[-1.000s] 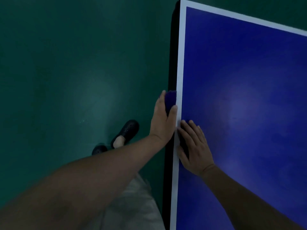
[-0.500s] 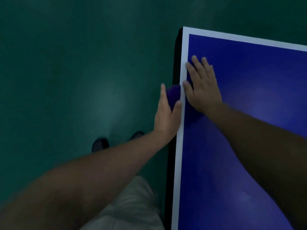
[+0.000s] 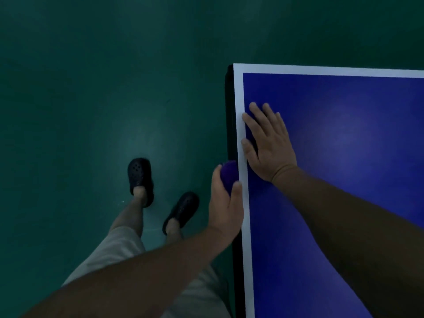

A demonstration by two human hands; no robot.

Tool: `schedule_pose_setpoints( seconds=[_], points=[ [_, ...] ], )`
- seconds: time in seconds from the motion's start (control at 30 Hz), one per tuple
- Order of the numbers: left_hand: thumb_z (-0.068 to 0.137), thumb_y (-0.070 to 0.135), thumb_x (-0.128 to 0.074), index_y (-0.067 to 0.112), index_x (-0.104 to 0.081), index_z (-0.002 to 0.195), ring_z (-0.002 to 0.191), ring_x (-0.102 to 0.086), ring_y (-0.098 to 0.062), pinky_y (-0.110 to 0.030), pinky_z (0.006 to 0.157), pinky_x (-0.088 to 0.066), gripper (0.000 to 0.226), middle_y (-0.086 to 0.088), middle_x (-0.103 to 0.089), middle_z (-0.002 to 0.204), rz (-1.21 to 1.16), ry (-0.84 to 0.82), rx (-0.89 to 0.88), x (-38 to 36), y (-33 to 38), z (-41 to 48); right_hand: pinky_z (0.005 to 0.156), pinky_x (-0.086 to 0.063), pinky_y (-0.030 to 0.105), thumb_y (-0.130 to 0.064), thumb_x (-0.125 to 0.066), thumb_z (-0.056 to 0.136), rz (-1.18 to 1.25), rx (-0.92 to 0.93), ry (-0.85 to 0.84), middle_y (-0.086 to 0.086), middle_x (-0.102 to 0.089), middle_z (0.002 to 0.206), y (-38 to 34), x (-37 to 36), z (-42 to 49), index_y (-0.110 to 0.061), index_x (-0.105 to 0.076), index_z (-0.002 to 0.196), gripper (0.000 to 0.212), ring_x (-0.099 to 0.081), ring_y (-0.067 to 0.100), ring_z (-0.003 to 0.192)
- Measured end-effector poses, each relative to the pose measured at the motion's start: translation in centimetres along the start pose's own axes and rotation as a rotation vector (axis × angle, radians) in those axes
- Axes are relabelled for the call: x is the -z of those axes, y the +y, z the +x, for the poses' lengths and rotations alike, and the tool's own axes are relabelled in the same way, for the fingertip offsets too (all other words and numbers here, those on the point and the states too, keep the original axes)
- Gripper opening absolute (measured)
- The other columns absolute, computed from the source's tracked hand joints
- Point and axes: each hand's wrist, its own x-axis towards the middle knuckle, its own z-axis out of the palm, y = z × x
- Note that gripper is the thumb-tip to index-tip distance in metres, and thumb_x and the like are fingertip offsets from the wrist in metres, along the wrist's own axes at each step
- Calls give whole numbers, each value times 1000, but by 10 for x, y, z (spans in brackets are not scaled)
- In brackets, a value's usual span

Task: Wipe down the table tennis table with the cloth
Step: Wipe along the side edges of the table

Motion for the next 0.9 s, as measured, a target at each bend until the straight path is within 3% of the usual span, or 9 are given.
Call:
schedule_pose_setpoints(
  seconds=[0.13,0.23,0.3,0.43,0.57,0.67,0.77,0.8,0.9],
  points=[
    [98,39,-47,22,-28,152,127,-51,-8,-38,108,-44,59,4,-50,143,17,58,-112,3,67,96,125,-15,48,-40,-39,101,29,-11,1,7,-31,163,-3,3,2,-14,-44,150,56,-20,30,153],
    [98,36,-45,18,-29,152,126,-52,-16,-44,106,-45,59,-1,-50,144,42,88,-152,3,109,154,114,-33,53,-32,-44,100,59,12,89,11,-49,150,3,13,24,-9,-60,131,42,-43,34,139],
    [99,40,-44,20,-26,153,129,-51,-14,-43,107,-45,61,1,-47,148,62,77,-171,3,113,163,113,-34,54,-28,-44,100,29,-40,124,13,-49,149,7,17,58,-7,-60,129,40,-44,35,137],
    [99,50,-44,44,-22,151,124,-50,6,-24,100,-44,56,20,-47,144,7,-20,-110,7,79,119,123,-16,51,-36,-35,99,53,-307,55,10,-32,161,-4,11,100,-14,-49,143,51,-22,31,151],
    [95,61,-44,63,-16,143,127,-50,1,-39,107,-46,55,20,-47,145,-78,-134,51,12,55,73,122,-20,53,-35,-38,101,50,-301,70,7,-33,161,4,7,96,-17,-49,143,47,-21,28,151],
    [96,59,-44,51,-20,148,127,-53,-4,-41,106,-47,58,14,-50,143,-76,-116,48,10,69,91,121,-22,55,-34,-39,100,62,-301,76,8,-34,161,6,5,99,-16,-50,142,47,-22,29,150],
    [97,51,-43,30,-25,151,123,-50,4,-20,101,-45,61,14,-50,139,-57,-13,-61,5,106,145,120,-25,56,-33,-40,100,72,-289,105,10,-38,159,6,5,99,-13,-53,140,47,-25,30,149],
    [97,49,-43,24,-26,153,125,-48,2,-19,102,-43,63,10,-48,142,-43,34,-79,4,120,168,119,-25,56,-32,-40,100,73,-281,117,10,-38,158,6,4,99,-12,-53,139,46,-26,31,149],
    [100,39,-41,14,-25,155,138,-40,-12,-35,115,-37,63,-3,-39,153,-17,103,-112,1,152,222,119,-25,56,-30,-42,100,69,-266,129,11,-38,158,6,4,99,-13,-53,140,45,-27,32,149]
  ],
)
